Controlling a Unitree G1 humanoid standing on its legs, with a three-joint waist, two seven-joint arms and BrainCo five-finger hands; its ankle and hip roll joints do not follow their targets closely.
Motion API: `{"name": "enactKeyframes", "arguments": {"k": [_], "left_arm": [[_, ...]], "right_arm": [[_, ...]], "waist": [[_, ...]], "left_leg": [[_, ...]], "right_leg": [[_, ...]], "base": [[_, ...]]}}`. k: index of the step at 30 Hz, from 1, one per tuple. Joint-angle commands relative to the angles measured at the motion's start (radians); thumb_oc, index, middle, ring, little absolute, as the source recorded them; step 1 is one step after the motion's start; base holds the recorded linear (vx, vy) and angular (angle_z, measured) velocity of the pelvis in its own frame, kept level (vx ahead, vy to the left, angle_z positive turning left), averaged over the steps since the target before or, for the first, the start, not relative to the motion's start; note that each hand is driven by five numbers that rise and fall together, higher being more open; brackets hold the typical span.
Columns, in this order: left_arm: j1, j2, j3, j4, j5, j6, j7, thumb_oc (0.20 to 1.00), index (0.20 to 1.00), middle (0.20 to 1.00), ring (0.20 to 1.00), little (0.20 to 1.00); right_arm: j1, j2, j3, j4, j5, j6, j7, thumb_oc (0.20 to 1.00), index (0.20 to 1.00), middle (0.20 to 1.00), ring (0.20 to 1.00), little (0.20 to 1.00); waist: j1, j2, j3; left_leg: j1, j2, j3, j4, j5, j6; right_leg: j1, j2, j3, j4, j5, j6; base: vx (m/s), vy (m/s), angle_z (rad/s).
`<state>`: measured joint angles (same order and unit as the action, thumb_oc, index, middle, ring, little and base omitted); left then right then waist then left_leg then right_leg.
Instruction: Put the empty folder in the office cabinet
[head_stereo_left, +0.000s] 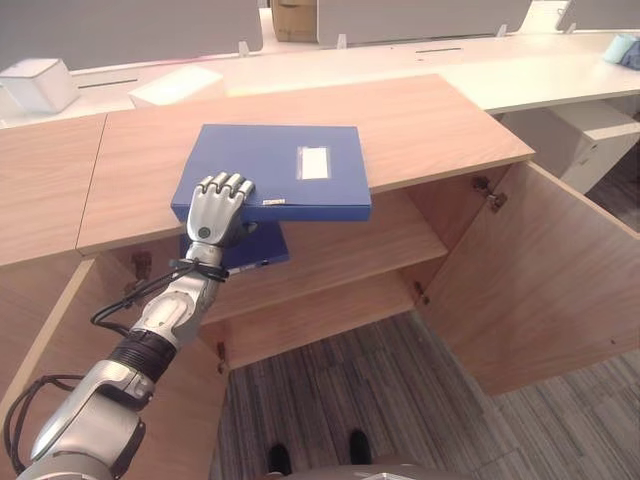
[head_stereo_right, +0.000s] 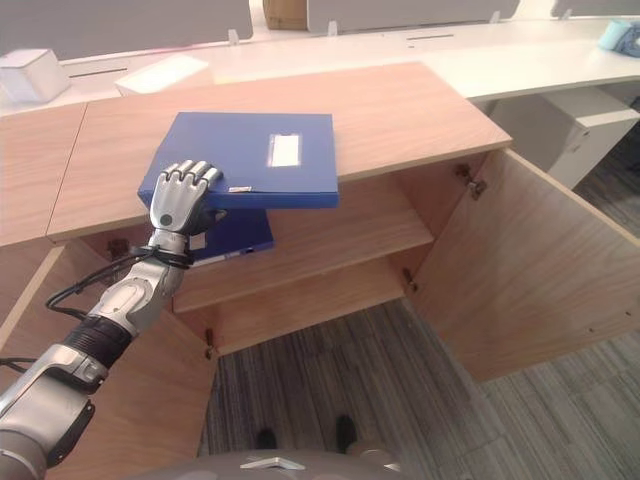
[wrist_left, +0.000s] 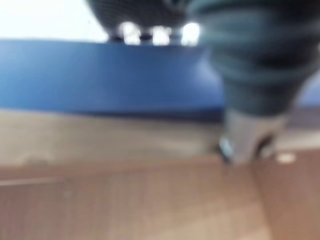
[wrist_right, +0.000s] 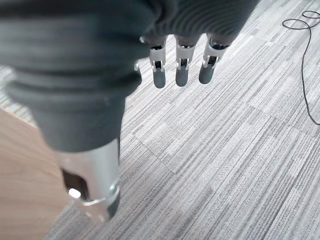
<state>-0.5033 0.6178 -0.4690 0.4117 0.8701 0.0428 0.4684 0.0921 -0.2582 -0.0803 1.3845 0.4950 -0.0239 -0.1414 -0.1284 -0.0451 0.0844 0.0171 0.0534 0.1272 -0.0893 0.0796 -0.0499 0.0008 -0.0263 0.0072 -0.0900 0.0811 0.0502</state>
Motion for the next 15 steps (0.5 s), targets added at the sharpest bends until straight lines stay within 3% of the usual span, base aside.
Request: {"name": "enactKeyframes", "arguments": {"k": [1, 11, 12, 15], "left_arm": [[-0.006, 0.032, 0.055, 0.067, -0.047, 0.003, -0.032, 0.200, 0.200, 0.200, 0.200, 0.200], [0.126, 0.049, 0.189, -0.094, -0.120, -0.032, -0.019, 0.200, 0.200, 0.200, 0.200, 0.200], [0.156, 0.063, 0.279, -0.223, -0.162, -0.054, 0.004, 0.200, 0.200, 0.200, 0.200, 0.200], [0.165, 0.065, 0.342, -0.297, -0.205, -0.065, 0.025, 0.200, 0.200, 0.200, 0.200, 0.200]], "right_arm": [[-0.037, -0.046, -0.008, 0.045, 0.058, -0.016, -0.027, 1.000, 1.000, 1.000, 1.000, 1.000], [-0.036, -0.025, -0.024, 0.056, 0.056, 0.003, -0.017, 1.000, 1.000, 1.000, 1.000, 1.000], [-0.044, -0.013, -0.020, 0.063, 0.042, 0.016, -0.010, 1.000, 1.000, 1.000, 1.000, 1.000], [-0.053, -0.010, -0.003, 0.063, 0.032, 0.021, -0.004, 1.000, 1.000, 1.000, 1.000, 1.000]], "waist": [[-0.017, -0.002, -0.021], [0.000, 0.006, -0.045], [0.016, 0.007, -0.058], [0.019, 0.007, -0.062]], "left_leg": [[0.013, 0.034, -0.001, 0.002, -0.117, -0.033], [0.060, 0.023, -0.013, 0.002, -0.129, -0.024], [0.073, 0.022, -0.020, 0.002, -0.131, -0.022], [0.082, 0.020, -0.023, 0.002, -0.124, -0.019]], "right_leg": [[0.034, -0.042, -0.005, 0.003, -0.077, 0.091], [0.091, -0.048, -0.018, 0.003, -0.088, 0.081], [0.103, -0.049, -0.022, 0.003, -0.091, 0.075], [0.113, -0.049, -0.022, 0.003, -0.086, 0.071]], "base": [[0.00, 0.000, 0.00], [0.00, 0.006, 0.02], [0.00, 0.008, 0.05], [-0.03, 0.005, 0.06]]}}
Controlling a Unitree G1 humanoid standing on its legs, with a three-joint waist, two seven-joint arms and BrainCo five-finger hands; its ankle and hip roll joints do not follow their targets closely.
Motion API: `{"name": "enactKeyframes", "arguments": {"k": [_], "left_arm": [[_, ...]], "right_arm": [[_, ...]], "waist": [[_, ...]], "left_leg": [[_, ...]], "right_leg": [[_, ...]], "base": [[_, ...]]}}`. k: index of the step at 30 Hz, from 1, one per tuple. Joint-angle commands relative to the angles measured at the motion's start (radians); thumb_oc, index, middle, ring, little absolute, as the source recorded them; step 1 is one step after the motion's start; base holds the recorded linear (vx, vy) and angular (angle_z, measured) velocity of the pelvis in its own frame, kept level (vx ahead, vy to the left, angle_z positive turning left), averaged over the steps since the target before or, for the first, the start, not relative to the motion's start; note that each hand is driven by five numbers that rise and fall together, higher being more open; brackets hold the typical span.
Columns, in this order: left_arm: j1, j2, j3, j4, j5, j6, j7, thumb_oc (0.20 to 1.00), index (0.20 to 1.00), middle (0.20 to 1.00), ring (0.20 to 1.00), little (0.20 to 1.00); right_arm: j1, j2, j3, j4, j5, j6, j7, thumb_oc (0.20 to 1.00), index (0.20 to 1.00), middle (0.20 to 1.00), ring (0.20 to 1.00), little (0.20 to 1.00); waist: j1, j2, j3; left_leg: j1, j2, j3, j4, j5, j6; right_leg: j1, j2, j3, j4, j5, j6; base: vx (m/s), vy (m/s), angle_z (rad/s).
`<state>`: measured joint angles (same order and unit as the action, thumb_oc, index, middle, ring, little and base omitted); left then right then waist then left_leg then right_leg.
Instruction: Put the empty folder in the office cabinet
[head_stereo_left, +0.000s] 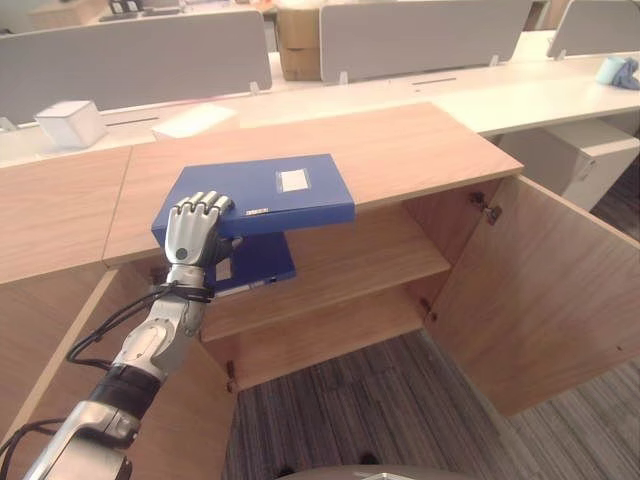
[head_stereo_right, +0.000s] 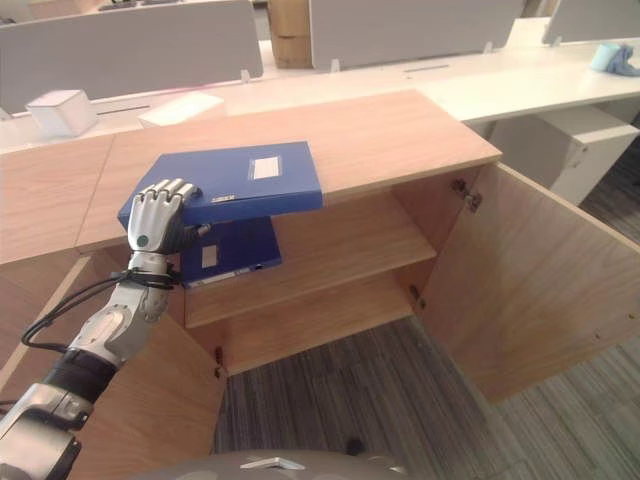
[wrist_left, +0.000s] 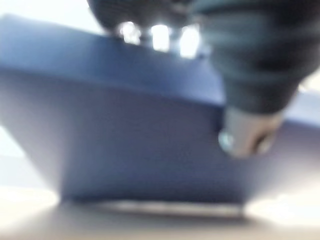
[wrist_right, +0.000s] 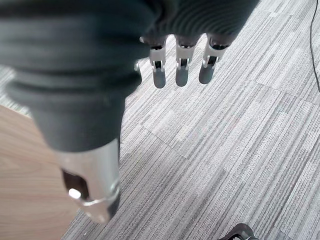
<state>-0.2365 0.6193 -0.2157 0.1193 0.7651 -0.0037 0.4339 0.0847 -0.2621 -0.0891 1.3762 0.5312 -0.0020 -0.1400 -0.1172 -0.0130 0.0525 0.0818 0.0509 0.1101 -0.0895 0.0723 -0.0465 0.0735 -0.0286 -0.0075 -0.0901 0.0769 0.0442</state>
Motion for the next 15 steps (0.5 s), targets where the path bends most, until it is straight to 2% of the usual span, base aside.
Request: {"name": "enactKeyframes", "arguments": {"k": [1, 8, 15], "left_arm": [[-0.108, 0.060, 0.108, -0.027, -0.124, -0.024, 0.072, 0.200, 0.200, 0.200, 0.200, 0.200], [-0.120, 0.037, 0.205, -0.158, -0.243, -0.066, 0.137, 0.200, 0.200, 0.200, 0.200, 0.200], [-0.071, 0.025, 0.222, -0.175, -0.268, -0.075, 0.142, 0.200, 0.200, 0.200, 0.200, 0.200]], "right_arm": [[-0.051, -0.004, 0.013, 0.069, -0.008, 0.000, -0.004, 1.000, 1.000, 1.000, 1.000, 1.000], [-0.072, 0.010, 0.044, 0.058, -0.024, -0.007, -0.006, 1.000, 1.000, 1.000, 1.000, 1.000], [-0.073, 0.019, 0.056, 0.063, -0.038, -0.013, -0.015, 1.000, 1.000, 1.000, 1.000, 1.000]], "waist": [[0.010, -0.024, -0.032], [0.025, -0.019, -0.047], [0.025, -0.013, -0.047]], "left_leg": [[0.021, 0.021, -0.008, 0.002, -0.117, -0.022], [0.041, 0.016, -0.016, 0.002, -0.122, -0.019], [0.044, 0.012, -0.020, 0.002, -0.123, -0.016]], "right_leg": [[0.045, -0.046, -0.009, 0.003, -0.085, 0.075], [0.064, -0.052, -0.020, 0.004, -0.088, 0.072], [0.065, -0.054, -0.024, 0.005, -0.086, 0.072]], "base": [[0.00, 0.011, 0.11], [0.01, 0.008, 0.04], [0.00, 0.001, 0.03]]}}
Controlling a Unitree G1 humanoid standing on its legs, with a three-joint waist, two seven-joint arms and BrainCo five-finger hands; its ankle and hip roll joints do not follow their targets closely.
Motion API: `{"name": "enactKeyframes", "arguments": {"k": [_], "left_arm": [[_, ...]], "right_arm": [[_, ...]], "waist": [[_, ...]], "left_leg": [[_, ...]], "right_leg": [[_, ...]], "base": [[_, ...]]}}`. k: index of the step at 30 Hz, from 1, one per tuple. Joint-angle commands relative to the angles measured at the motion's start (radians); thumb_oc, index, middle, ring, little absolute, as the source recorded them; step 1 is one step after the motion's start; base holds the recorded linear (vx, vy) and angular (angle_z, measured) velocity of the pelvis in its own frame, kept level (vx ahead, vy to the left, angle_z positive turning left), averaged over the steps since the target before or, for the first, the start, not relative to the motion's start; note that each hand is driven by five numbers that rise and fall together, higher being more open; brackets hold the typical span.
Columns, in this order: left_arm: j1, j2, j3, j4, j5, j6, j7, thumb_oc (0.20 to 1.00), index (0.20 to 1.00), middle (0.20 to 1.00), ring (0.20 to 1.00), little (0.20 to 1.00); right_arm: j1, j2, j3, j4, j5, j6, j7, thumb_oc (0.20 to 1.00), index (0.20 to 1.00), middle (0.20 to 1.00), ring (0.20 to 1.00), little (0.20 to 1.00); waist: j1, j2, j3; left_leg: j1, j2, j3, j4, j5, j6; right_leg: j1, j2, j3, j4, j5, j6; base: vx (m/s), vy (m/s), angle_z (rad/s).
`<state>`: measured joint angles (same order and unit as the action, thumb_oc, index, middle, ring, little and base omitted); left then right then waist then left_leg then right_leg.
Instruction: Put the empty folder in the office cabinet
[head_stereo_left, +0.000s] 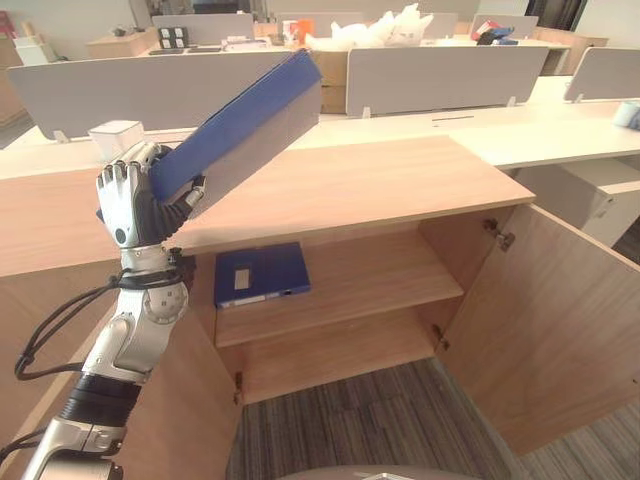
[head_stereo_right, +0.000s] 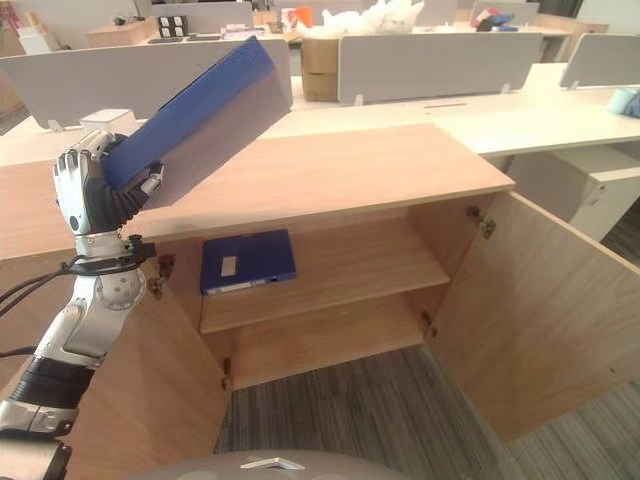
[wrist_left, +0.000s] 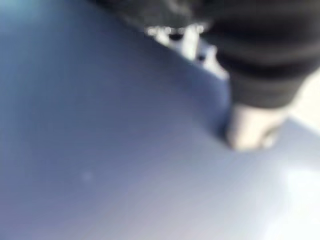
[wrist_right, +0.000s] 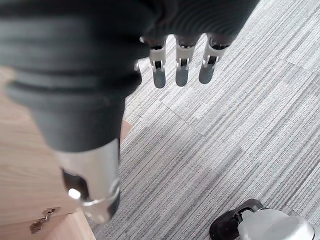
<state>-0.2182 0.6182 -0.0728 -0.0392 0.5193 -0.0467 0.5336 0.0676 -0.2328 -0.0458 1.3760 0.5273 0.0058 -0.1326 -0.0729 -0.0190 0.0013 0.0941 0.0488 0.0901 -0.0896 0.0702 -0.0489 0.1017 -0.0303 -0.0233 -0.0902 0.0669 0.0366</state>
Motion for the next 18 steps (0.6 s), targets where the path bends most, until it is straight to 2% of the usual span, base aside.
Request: {"name": "enactKeyframes", "arguments": {"k": [1, 4, 6, 9, 12, 14, 17, 18], "left_arm": [[-0.089, 0.026, 0.080, -0.017, -0.022, -0.032, 0.042, 0.200, 0.200, 0.200, 0.200, 0.200], [-0.077, 0.015, 0.085, -0.028, -0.045, -0.039, 0.037, 0.200, 0.200, 0.200, 0.200, 0.200], [-0.028, -0.075, 0.103, -0.092, -0.296, -0.105, -0.027, 0.200, 0.200, 0.200, 0.200, 0.200], [0.010, -0.147, 0.114, -0.117, -0.574, -0.170, -0.087, 0.200, 0.200, 0.200, 0.200, 0.200], [0.042, -0.196, 0.111, -0.139, -0.761, -0.206, -0.144, 0.200, 0.200, 0.200, 0.200, 0.200], [0.059, -0.216, 0.092, -0.137, -0.839, -0.210, -0.182, 0.200, 0.200, 0.200, 0.200, 0.200], [0.076, -0.227, 0.056, -0.127, -0.904, -0.210, -0.203, 0.200, 0.200, 0.200, 0.200, 0.200], [0.075, -0.228, 0.056, -0.126, -0.905, -0.210, -0.204, 0.200, 0.200, 0.200, 0.200, 0.200]], "right_arm": [[-0.056, -0.010, 0.013, 0.063, -0.034, -0.021, -0.022, 1.000, 1.000, 1.000, 1.000, 1.000], [-0.057, -0.011, 0.012, 0.065, -0.036, -0.021, -0.024, 1.000, 1.000, 1.000, 1.000, 1.000], [-0.061, -0.016, 0.011, 0.054, -0.041, -0.024, -0.031, 1.000, 1.000, 1.000, 1.000, 1.000], [-0.086, -0.030, -0.004, -0.015, -0.005, -0.043, -0.038, 1.000, 1.000, 1.000, 1.000, 1.000], [-0.131, -0.056, -0.034, -0.156, 0.072, -0.086, -0.059, 1.000, 1.000, 1.000, 1.000, 1.000], [-0.159, -0.085, -0.037, -0.310, 0.105, -0.122, -0.072, 1.000, 1.000, 1.000, 1.000, 1.000], [-0.200, -0.128, -0.037, -0.501, 0.020, -0.179, -0.172, 1.000, 1.000, 1.000, 1.000, 1.000], [-0.198, -0.127, -0.038, -0.506, 0.016, -0.176, -0.177, 1.000, 1.000, 1.000, 1.000, 1.000]], "waist": [[-0.020, -0.007, 0.004], [-0.020, -0.007, 0.004], [-0.021, -0.008, 0.005], [-0.017, -0.008, 0.005], [-0.013, -0.009, 0.009], [-0.009, -0.007, 0.011], [-0.004, -0.003, 0.008], [-0.004, -0.002, 0.009]], "left_leg": [[0.032, 0.014, 0.000, 0.002, -0.121, -0.014], [0.032, 0.014, 0.000, 0.002, -0.121, -0.013], [0.031, 0.014, -0.001, 0.002, -0.118, -0.012], [0.035, 0.014, 0.000, 0.002, -0.128, -0.010], [0.032, 0.014, 0.002, 0.002, -0.120, -0.008], [0.041, 0.013, 0.003, 0.002, -0.131, -0.006], [0.046, 0.011, 0.001, 0.002, -0.133, -0.002], [0.046, 0.011, 0.001, 0.002, -0.134, -0.001]], "right_leg": [[0.037, -0.052, -0.008, 0.005, -0.076, 0.079], [0.037, -0.053, -0.008, 0.005, -0.076, 0.079], [0.033, -0.054, -0.007, 0.003, -0.072, 0.079], [0.038, -0.054, -0.003, 0.003, -0.079, 0.079], [0.034, -0.056, 0.001, 0.003, -0.070, 0.078], [0.041, -0.057, 0.001, 0.005, -0.077, 0.080], [0.045, -0.059, -0.001, 0.005, -0.079, 0.081], [0.046, -0.059, -0.002, 0.005, -0.079, 0.081]], "base": [[0.00, 0.000, 0.00], [0.00, 0.000, 0.00], [0.00, 0.000, 0.00], [0.01, 0.003, 0.00], [-0.03, 0.005, -0.01], [-0.02, 0.018, -0.06], [0.02, 0.014, -0.03], [0.00, 0.000, 0.00]]}}
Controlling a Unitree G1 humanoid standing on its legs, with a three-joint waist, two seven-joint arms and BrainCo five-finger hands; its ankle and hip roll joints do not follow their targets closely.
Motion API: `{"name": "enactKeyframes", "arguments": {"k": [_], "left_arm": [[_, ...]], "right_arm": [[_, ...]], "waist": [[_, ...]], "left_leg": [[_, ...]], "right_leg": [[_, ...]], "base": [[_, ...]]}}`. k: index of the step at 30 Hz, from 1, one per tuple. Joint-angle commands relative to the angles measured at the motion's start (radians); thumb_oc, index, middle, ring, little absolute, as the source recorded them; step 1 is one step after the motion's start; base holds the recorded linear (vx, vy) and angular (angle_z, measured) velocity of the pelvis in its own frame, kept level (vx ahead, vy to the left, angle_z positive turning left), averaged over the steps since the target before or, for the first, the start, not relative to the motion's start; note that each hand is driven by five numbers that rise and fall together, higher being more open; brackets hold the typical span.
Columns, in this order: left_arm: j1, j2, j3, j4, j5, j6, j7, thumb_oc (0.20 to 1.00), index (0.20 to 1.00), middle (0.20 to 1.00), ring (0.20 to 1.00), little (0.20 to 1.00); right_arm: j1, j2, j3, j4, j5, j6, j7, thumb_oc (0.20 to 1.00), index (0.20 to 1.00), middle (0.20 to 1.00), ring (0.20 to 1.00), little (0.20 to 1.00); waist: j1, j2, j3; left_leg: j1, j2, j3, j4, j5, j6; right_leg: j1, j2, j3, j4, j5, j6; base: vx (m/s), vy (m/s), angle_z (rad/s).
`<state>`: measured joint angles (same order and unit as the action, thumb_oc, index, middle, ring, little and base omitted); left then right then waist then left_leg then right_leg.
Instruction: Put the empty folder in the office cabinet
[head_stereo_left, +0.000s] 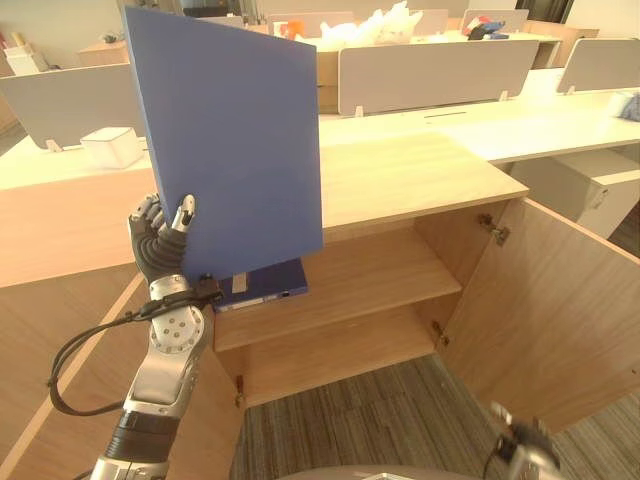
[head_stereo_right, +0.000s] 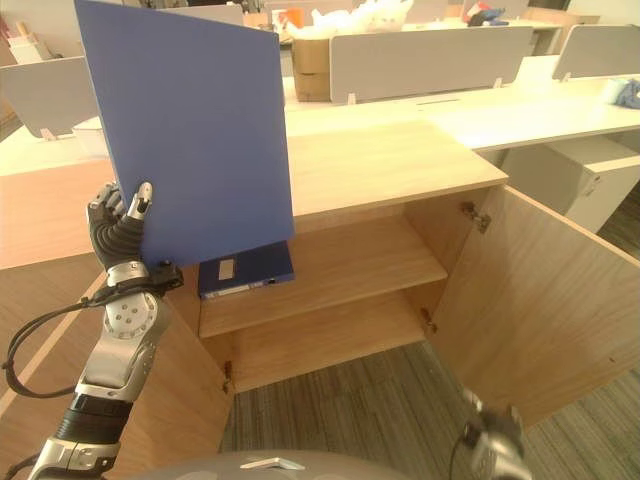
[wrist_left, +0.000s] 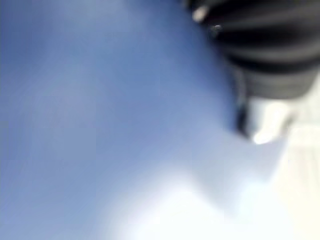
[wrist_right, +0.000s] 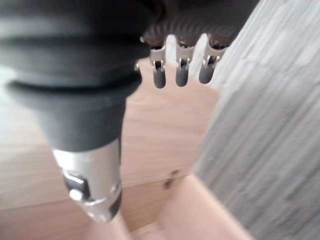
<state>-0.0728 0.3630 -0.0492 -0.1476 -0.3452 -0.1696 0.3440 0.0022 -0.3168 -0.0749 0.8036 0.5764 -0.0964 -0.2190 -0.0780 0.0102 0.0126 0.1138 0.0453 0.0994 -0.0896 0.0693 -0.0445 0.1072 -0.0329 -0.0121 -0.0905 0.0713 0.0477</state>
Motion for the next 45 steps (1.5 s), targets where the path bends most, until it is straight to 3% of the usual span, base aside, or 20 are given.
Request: {"name": "enactKeyframes", "arguments": {"k": [1, 4, 7, 14, 22, 28, 37, 45], "left_arm": [[-0.073, 0.032, 0.006, -0.005, -0.076, -0.086, -0.049, 0.200, 0.200, 0.200, 0.200, 0.200], [-0.077, 0.040, -0.032, -0.018, -0.143, -0.069, -0.098, 0.200, 0.200, 0.200, 0.200, 0.200], [-0.048, 0.029, -0.072, -0.017, -0.184, -0.047, -0.158, 0.200, 0.200, 0.200, 0.200, 0.200], [-0.031, 0.010, -0.135, -0.057, -0.232, -0.024, -0.198, 0.200, 0.200, 0.200, 0.200, 0.200], [-0.003, -0.008, -0.158, -0.098, -0.232, -0.005, -0.216, 0.200, 0.200, 0.200, 0.200, 0.200], [0.019, -0.015, -0.156, -0.144, -0.243, -0.003, -0.221, 0.200, 0.200, 0.200, 0.200, 0.200], [0.055, 0.006, -0.166, -0.181, -0.264, -0.007, -0.257, 0.200, 0.200, 0.200, 0.200, 0.200], [0.049, 0.015, -0.180, -0.192, -0.263, -0.006, -0.277, 0.200, 0.200, 0.200, 0.200, 0.200]], "right_arm": [[-0.175, -0.076, 0.022, 0.022, -0.018, -0.054, -0.051, 1.000, 1.000, 1.000, 1.000, 1.000], [-0.238, -0.131, 0.060, -0.091, 0.085, -0.054, 0.031, 1.000, 1.000, 1.000, 1.000, 1.000], [-0.276, -0.097, 0.035, -0.213, 0.279, -0.134, 0.068, 1.000, 1.000, 1.000, 1.000, 1.000], [-0.393, -0.051, 0.092, -0.352, 0.429, -0.183, 0.103, 1.000, 1.000, 1.000, 1.000, 1.000], [-0.408, 0.050, 0.195, -0.514, 0.430, -0.193, 0.126, 1.000, 1.000, 1.000, 1.000, 1.000], [-0.373, 0.125, 0.333, -0.660, 0.360, -0.160, 0.157, 1.000, 1.000, 1.000, 1.000, 1.000], [-0.368, 0.092, 0.495, -0.776, 0.292, -0.100, 0.240, 1.000, 1.000, 1.000, 1.000, 1.000], [-0.347, 0.080, 0.505, -0.747, 0.323, -0.075, 0.254, 1.000, 1.000, 1.000, 1.000, 1.000]], "waist": [[0.006, -0.035, -0.004], [0.015, -0.043, -0.004], [0.026, -0.046, -0.008], [0.046, -0.054, -0.004], [0.058, -0.056, -0.001], [0.067, -0.057, 0.004], [0.085, -0.070, 0.010], [0.098, -0.085, 0.010]], "left_leg": [[0.028, 0.014, -0.010, 0.002, -0.132, -0.006], [0.029, 0.014, -0.011, 0.002, -0.129, -0.006], [0.032, 0.014, -0.014, 0.002, -0.132, -0.003], [0.030, 0.012, -0.020, 0.002, -0.130, -0.002], [0.028, 0.011, -0.022, 0.002, -0.128, -0.001], [0.020, 0.011, -0.024, 0.002, -0.123, 0.000], [0.004, 0.012, -0.032, 0.002, -0.115, -0.001], [-0.008, 0.010, -0.038, 0.002, -0.114, 0.000]], "right_leg": [[0.043, -0.058, -0.014, 0.005, -0.084, 0.069], [0.043, -0.058, -0.012, 0.006, -0.082, 0.067], [0.050, -0.059, -0.015, 0.005, -0.087, 0.066], [0.050, -0.063, -0.022, 0.004, -0.086, 0.065], [0.049, -0.064, -0.022, 0.003, -0.084, 0.062], [0.043, -0.067, -0.029, 0.003, -0.080, 0.059], [0.031, -0.071, -0.037, 0.003, -0.077, 0.060], [0.024, -0.074, -0.046, 0.003, -0.076, 0.065]], "base": [[0.00, 0.000, 0.00], [-0.02, 0.002, 0.04], [0.00, 0.000, 0.00], [-0.01, -0.001, 0.06], [0.00, 0.001, 0.02], [0.00, 0.000, 0.00], [0.00, 0.008, 0.03], [0.00, 0.000, 0.00]]}}
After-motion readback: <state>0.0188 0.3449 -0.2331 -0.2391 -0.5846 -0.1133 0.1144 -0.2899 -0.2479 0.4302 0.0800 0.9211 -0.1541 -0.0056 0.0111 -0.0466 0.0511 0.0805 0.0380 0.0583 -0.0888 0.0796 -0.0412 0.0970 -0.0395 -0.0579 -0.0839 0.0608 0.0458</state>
